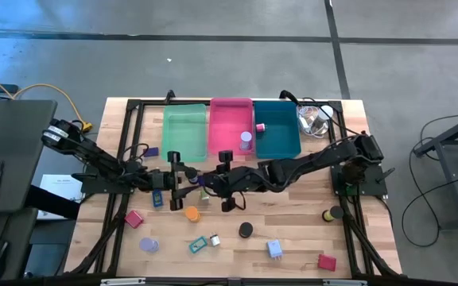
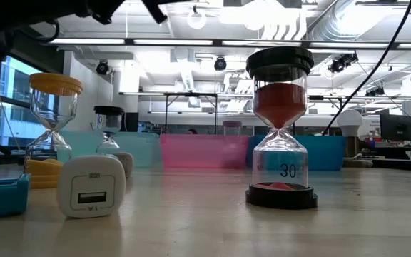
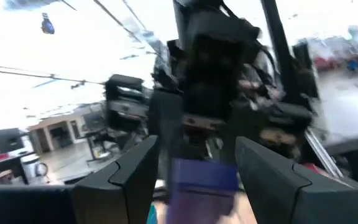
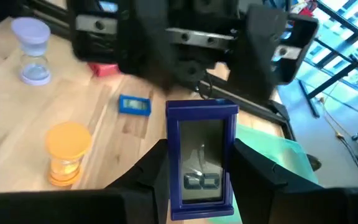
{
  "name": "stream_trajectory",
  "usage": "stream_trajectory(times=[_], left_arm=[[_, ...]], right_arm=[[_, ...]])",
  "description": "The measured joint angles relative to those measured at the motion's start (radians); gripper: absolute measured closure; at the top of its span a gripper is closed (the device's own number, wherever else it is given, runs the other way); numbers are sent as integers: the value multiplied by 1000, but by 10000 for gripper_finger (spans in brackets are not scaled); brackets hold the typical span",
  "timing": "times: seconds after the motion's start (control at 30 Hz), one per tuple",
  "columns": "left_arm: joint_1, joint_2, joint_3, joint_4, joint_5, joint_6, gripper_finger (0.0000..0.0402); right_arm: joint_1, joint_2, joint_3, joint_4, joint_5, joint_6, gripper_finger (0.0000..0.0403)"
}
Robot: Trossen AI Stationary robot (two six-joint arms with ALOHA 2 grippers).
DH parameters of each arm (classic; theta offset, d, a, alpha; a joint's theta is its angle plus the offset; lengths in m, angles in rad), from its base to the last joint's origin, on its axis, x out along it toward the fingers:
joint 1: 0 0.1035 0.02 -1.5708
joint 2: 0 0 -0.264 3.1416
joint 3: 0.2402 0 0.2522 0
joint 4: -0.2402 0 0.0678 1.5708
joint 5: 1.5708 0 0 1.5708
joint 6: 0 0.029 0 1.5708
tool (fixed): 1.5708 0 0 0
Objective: Pick & Place Office items
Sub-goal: Put the right purple digital clock into the green bin
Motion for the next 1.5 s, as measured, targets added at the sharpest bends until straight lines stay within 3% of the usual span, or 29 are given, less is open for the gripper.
stream_trajectory(times=[0.5,0.7,1.07,1.5], left_arm=[[-73,1,-6,-20,-124,202,197],[-67,1,-6,25,-265,34,197],[-110,1,-6,26,-273,146,195],[-123,1,-6,-1,-273,128,109]], right_arm=[[1,0,0,-11,-1,3,283],[1,0,0,-11,-1,3,283],[1,0,0,-11,0,3,283],[1,-2,1,-9,0,3,283]])
